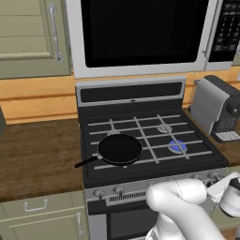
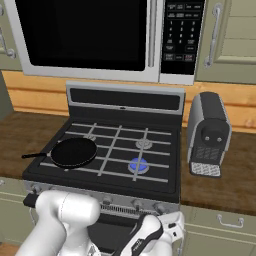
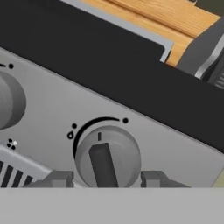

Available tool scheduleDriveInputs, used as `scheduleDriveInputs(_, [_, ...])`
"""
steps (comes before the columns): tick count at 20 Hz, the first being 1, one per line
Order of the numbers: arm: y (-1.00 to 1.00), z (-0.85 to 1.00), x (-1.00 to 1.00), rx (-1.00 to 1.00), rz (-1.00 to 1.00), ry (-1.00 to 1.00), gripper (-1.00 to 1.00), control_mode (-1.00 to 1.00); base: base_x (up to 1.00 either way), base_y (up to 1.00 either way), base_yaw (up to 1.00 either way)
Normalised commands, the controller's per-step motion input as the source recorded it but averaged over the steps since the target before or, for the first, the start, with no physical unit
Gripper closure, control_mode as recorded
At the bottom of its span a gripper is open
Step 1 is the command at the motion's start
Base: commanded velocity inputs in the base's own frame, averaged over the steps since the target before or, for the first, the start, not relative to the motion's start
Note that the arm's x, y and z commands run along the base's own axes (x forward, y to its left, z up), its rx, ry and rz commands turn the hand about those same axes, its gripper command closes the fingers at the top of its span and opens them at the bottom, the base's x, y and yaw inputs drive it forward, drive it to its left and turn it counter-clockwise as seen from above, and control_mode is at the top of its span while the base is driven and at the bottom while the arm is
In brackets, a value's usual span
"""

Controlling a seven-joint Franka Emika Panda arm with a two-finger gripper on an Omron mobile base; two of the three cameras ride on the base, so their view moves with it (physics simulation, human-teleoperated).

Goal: Turn off the front right burner of the stove.

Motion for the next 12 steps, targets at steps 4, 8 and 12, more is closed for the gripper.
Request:
scheduleDriveInputs(4, [-0.04,0.01,0.0,0.31,0.07,0.0,1.0,-1.0,0.0,0.0,0.0])
scheduleDriveInputs(8, [-0.05,0.02,0.0,0.34,0.08,-0.01,1.0,-1.0,0.0,0.0,0.0])
scheduleDriveInputs(12, [-0.04,0.0,0.0,0.32,0.07,0.0,1.0,-1.0,0.0,0.0,0.0])
